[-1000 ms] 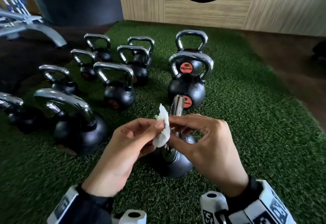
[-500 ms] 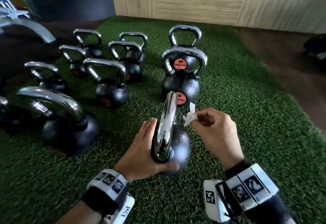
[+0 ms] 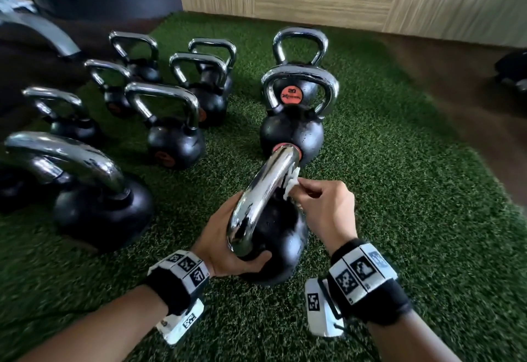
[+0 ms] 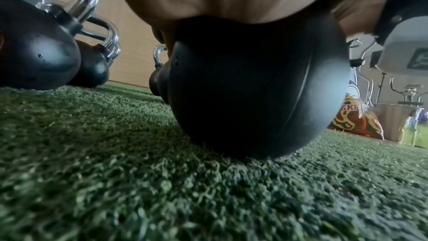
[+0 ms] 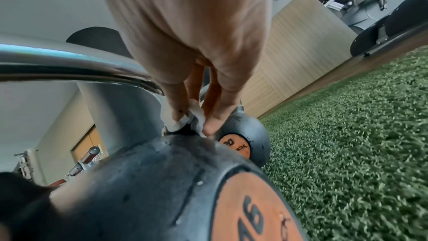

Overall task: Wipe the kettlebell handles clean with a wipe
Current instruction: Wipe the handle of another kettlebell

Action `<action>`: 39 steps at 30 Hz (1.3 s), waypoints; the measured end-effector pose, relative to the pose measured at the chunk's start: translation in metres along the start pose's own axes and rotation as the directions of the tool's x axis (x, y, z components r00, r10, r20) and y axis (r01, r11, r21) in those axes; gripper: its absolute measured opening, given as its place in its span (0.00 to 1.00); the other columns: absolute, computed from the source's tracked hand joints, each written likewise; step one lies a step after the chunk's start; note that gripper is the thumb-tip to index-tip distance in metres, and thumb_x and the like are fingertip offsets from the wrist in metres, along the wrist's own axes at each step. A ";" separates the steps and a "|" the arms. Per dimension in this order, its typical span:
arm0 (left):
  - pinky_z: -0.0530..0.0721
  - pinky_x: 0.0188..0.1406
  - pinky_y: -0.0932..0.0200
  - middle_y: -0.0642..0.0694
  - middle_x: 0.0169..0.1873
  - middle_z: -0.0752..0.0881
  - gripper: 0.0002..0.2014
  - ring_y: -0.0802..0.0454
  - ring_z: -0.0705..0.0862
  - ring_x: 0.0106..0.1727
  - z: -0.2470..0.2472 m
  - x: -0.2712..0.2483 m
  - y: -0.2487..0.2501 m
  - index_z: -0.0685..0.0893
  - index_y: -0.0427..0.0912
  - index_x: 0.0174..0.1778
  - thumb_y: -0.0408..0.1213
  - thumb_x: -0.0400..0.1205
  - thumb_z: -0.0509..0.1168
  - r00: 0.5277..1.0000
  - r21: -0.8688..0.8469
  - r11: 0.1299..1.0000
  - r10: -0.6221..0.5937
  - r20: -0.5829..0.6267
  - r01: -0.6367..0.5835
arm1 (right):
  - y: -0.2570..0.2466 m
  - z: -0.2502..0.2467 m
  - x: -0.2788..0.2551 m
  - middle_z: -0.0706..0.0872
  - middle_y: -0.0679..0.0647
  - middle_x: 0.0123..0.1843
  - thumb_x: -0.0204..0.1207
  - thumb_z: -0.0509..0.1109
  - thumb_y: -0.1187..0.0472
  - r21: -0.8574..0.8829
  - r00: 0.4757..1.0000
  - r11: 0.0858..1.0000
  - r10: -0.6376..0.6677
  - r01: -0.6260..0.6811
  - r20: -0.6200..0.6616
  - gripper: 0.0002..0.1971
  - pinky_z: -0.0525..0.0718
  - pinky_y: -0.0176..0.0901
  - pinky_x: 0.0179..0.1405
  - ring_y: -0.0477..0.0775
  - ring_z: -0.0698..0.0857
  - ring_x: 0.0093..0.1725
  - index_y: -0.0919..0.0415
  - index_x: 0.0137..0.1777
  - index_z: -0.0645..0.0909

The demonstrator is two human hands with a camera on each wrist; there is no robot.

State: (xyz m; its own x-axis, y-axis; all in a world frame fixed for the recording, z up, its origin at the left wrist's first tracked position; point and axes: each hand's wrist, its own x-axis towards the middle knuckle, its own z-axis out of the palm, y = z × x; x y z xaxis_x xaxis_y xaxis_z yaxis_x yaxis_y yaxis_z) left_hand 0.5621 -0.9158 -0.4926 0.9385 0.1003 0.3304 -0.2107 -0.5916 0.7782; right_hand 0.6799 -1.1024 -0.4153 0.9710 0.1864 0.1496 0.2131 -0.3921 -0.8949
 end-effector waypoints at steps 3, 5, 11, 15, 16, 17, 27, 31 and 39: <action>0.77 0.59 0.82 0.73 0.62 0.86 0.41 0.74 0.84 0.64 0.005 -0.009 -0.002 0.71 0.79 0.70 0.64 0.63 0.83 0.996 0.125 0.990 0.065 -0.055 -0.058 | -0.007 0.006 0.009 0.91 0.44 0.45 0.73 0.80 0.58 0.073 1.000 0.997 -0.010 0.012 -0.029 0.13 0.92 0.38 0.41 0.36 0.89 0.36 0.59 0.57 0.90; 0.76 0.58 0.83 0.72 0.61 0.87 0.38 0.74 0.82 0.65 0.004 -0.007 0.000 0.74 0.76 0.69 0.61 0.65 0.84 0.995 0.192 0.978 0.090 -0.044 -0.080 | -0.013 0.006 0.012 0.93 0.47 0.50 0.70 0.76 0.48 0.116 0.997 0.992 -0.050 0.057 -0.066 0.17 0.92 0.54 0.49 0.45 0.91 0.44 0.55 0.56 0.90; 0.77 0.64 0.76 0.80 0.54 0.84 0.39 0.69 0.85 0.64 0.009 -0.005 -0.007 0.74 0.77 0.68 0.61 0.62 0.82 0.995 0.180 0.980 0.090 -0.050 -0.080 | -0.018 0.000 0.013 0.88 0.41 0.48 0.74 0.77 0.61 0.031 0.993 0.993 -0.116 0.117 -0.021 0.09 0.90 0.60 0.56 0.48 0.88 0.48 0.43 0.47 0.86; 0.78 0.66 0.77 0.71 0.63 0.85 0.41 0.68 0.84 0.66 0.012 -0.001 -0.011 0.69 0.83 0.68 0.69 0.60 0.82 0.996 0.052 0.998 0.024 -0.091 -0.019 | -0.037 -0.016 0.003 0.91 0.53 0.53 0.77 0.73 0.63 -0.134 0.896 0.904 -0.423 0.406 -0.134 0.12 0.87 0.35 0.43 0.45 0.87 0.42 0.63 0.59 0.89; 0.77 0.67 0.77 0.72 0.64 0.84 0.39 0.70 0.83 0.68 0.013 0.000 -0.011 0.70 0.82 0.67 0.69 0.61 0.82 0.996 0.047 0.999 0.011 -0.092 -0.007 | -0.043 -0.019 -0.004 0.90 0.52 0.52 0.77 0.73 0.64 -0.173 0.846 0.859 -0.508 0.482 -0.162 0.13 0.85 0.30 0.42 0.43 0.86 0.42 0.64 0.60 0.89; 0.75 0.69 0.77 0.74 0.64 0.84 0.37 0.73 0.81 0.69 0.013 -0.001 -0.012 0.70 0.81 0.65 0.70 0.63 0.80 0.997 0.046 0.999 0.010 -0.074 -0.006 | -0.047 -0.021 -0.010 0.90 0.51 0.51 0.76 0.73 0.66 -0.207 0.806 0.817 -0.571 0.538 -0.158 0.13 0.85 0.28 0.44 0.41 0.85 0.43 0.65 0.60 0.89; 0.73 0.66 0.81 0.72 0.63 0.86 0.36 0.70 0.81 0.69 0.008 -0.006 0.000 0.78 0.61 0.70 0.59 0.66 0.83 1.000 0.041 0.999 0.013 -0.018 -0.013 | -0.071 -0.030 -0.035 0.88 0.56 0.49 0.78 0.73 0.72 -0.271 0.729 0.702 -0.684 0.658 -0.002 0.09 0.88 0.36 0.43 0.48 0.86 0.43 0.69 0.57 0.90; 0.87 0.62 0.45 0.48 0.59 0.90 0.35 0.46 0.89 0.62 0.006 0.009 0.010 0.78 0.44 0.70 0.52 0.69 0.80 0.996 -0.126 0.992 -0.025 -0.087 0.014 | -0.077 -0.030 -0.076 0.86 0.53 0.48 0.83 0.68 0.62 -0.164 0.692 0.675 -0.717 0.719 0.085 0.12 0.87 0.35 0.46 0.47 0.86 0.45 0.68 0.50 0.91; 0.86 0.64 0.37 0.42 0.58 0.91 0.36 0.42 0.90 0.62 0.007 0.009 0.009 0.77 0.35 0.71 0.37 0.67 0.80 0.996 -0.055 0.995 0.086 -0.031 -0.088 | -0.073 -0.029 -0.086 0.93 0.42 0.45 0.69 0.83 0.65 0.227 0.949 0.939 -0.292 0.261 0.119 0.11 0.89 0.33 0.44 0.40 0.91 0.42 0.52 0.49 0.93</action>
State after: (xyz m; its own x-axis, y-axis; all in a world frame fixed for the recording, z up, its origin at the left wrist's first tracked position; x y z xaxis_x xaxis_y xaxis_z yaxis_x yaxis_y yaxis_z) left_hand 0.5709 -0.9261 -0.4863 0.9078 0.0737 0.4130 -0.3073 -0.5533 0.7742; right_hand 0.5844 -1.1162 -0.3504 0.8463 0.3985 0.3534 0.4285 -0.1153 -0.8962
